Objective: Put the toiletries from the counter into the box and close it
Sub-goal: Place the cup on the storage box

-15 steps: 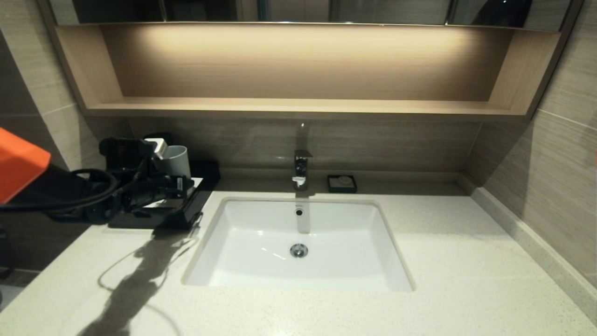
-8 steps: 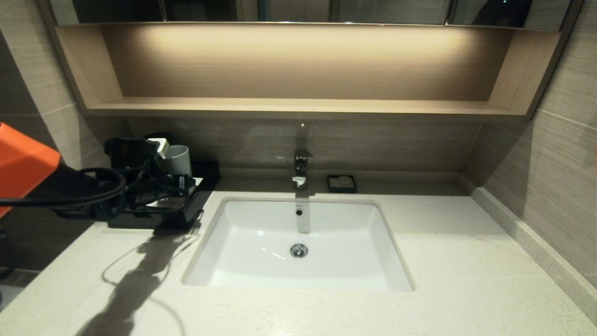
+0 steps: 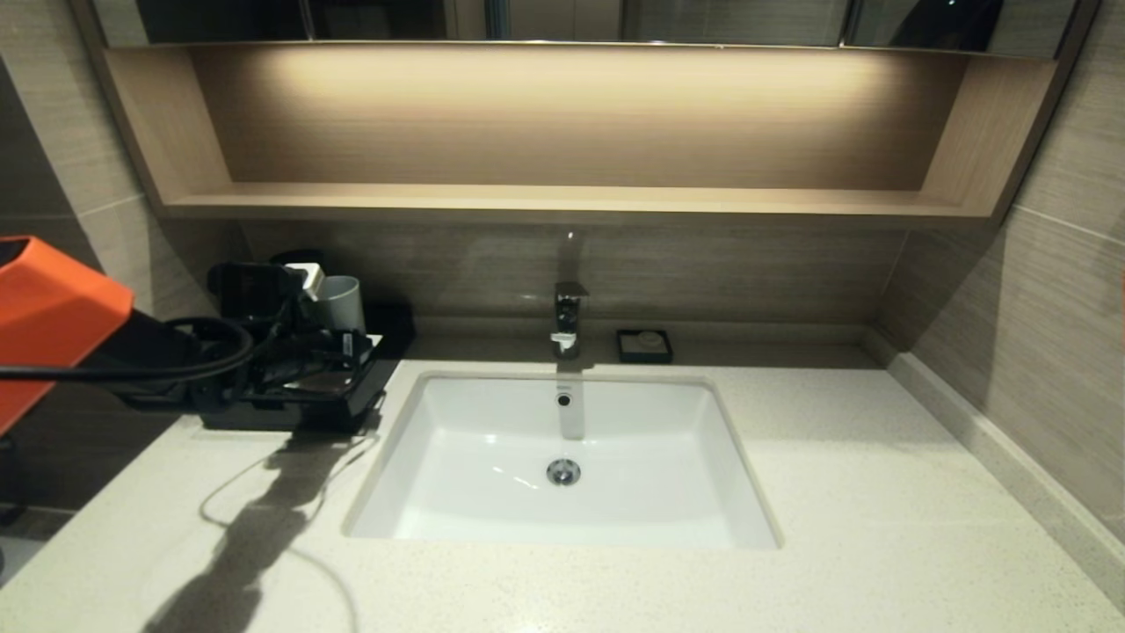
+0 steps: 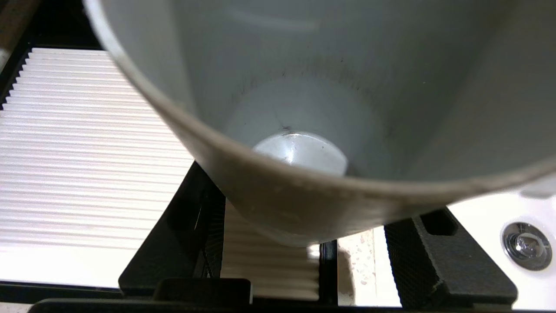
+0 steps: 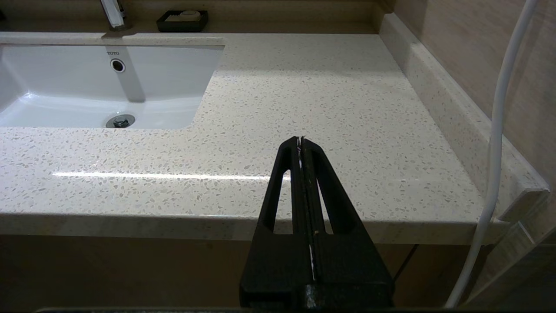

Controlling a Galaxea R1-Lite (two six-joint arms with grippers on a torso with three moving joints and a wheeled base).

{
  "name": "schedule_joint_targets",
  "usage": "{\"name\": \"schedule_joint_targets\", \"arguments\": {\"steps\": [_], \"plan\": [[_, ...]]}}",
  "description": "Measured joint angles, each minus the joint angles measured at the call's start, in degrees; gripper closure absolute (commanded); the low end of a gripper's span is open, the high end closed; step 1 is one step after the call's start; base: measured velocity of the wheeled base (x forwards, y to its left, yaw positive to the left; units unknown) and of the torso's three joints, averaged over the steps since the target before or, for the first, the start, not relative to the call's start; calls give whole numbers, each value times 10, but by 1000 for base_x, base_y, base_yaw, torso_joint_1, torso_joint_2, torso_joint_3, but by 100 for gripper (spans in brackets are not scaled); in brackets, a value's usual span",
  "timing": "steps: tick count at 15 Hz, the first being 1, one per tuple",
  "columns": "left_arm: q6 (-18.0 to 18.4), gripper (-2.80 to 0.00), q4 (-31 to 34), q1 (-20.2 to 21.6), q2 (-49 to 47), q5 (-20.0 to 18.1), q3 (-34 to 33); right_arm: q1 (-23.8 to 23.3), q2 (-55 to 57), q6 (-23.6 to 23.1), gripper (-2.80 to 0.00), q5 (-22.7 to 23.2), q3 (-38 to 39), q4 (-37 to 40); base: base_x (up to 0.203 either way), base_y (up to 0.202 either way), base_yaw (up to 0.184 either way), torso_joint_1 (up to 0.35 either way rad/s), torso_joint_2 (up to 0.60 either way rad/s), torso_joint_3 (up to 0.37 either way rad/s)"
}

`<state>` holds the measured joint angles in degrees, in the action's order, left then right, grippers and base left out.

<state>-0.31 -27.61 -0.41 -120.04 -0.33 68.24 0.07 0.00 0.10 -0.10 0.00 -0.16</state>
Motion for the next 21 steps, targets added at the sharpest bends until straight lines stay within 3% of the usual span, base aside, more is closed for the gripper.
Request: {"name": "schedule_joint_targets", "arguments": {"steps": [21], "plan": [[0,0,4,8,-50,7,69,0,0,0,0,0,0,0,0,0,0,0,0,0]]}}
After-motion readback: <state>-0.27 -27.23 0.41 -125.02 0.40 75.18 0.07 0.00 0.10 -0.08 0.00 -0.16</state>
